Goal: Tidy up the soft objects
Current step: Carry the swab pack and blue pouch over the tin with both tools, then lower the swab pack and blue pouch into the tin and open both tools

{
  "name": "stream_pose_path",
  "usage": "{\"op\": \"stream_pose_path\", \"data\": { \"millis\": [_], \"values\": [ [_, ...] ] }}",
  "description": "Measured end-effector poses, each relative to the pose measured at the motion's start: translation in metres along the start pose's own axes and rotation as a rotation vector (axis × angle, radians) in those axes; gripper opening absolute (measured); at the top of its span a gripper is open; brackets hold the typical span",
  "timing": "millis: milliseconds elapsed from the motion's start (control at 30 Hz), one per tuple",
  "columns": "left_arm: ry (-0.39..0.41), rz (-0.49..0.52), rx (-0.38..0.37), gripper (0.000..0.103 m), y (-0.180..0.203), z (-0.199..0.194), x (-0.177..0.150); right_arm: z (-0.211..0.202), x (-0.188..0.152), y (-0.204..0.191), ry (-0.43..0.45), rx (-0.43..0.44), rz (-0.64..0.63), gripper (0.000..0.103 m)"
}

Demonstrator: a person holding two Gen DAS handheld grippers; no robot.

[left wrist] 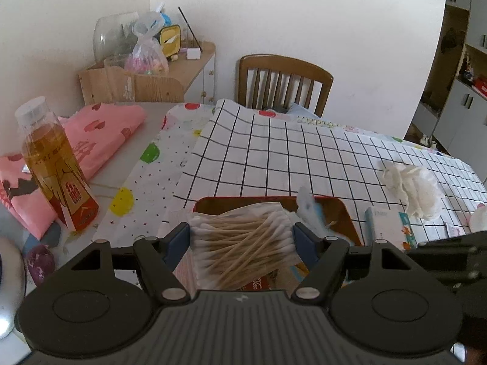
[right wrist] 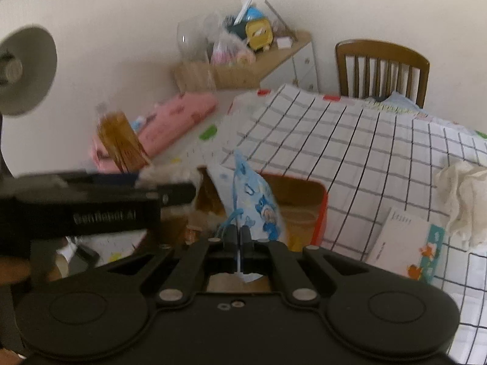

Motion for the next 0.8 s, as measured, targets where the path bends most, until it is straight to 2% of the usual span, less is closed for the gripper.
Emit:
{"op": "stream_pose_path", "data": {
  "millis": [233, 600, 800],
  "values": [
    [-0.039, 0.003, -0.018, 0.074, 0.002, 0.018, -0.006, 0.022, -0.012, -0.001, -0.067, -0.02, -0.011, 0.001],
    [-0.099, 0.045, -0.06, 0.074, 0.017, 0.041, -0.021, 0.032, -0.022, 0.0, -0.108, -0.034, -0.037, 0.002],
    [-0.129, 0.053, -0.064, 0.074, 0.016, 0.048, -0.025, 0.03, -0.023, -0.002, -0.113, -0.04, -0.064, 0.016]
  ]
}}
Point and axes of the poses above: each gripper's, at about its wrist camera, not at the fingertips, and z roughly the way its jaws point, y to its right, x to its top, the point moved 2 cm from there along z, roughly the way its jaws point
